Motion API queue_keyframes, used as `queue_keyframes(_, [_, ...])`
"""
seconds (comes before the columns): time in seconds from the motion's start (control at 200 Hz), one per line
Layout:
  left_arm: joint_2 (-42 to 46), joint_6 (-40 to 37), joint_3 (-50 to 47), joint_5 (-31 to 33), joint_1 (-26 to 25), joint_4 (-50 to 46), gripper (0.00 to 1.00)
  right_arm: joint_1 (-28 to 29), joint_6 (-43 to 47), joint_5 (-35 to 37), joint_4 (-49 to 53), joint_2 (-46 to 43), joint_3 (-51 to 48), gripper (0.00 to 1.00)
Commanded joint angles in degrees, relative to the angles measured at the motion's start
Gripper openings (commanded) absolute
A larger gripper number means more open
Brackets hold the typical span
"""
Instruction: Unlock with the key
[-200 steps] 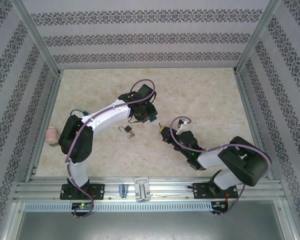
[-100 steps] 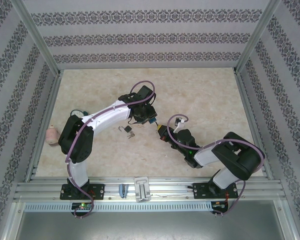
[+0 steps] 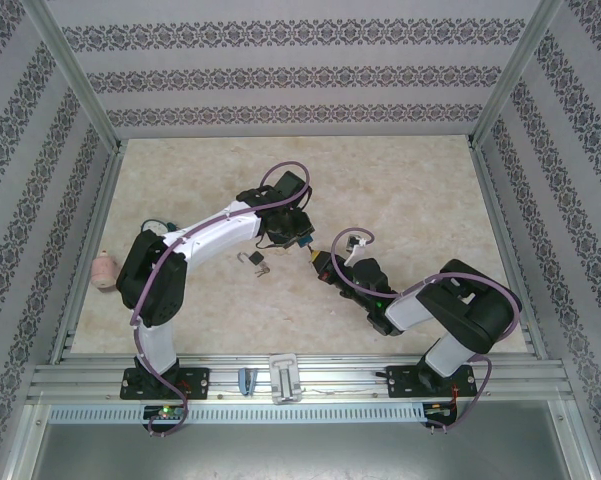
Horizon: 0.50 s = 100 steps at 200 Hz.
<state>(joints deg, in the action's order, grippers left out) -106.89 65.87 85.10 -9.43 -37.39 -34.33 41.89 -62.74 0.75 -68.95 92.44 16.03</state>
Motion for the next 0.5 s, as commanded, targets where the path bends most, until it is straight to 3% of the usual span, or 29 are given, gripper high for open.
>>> queue_keyframes(0.0, [2.93,-0.14,-0.29,-1.09,0.37,0.83,0.33,0.69,-0.19,-0.28,-3.73,0.88,1.28,0.0])
queue_keyframes(0.495, [2.39,0.0,-0.29,-1.57,0.38,1.19,0.33,0.59,-0.81,-0.85,-6.09,1.95,1.29,0.0])
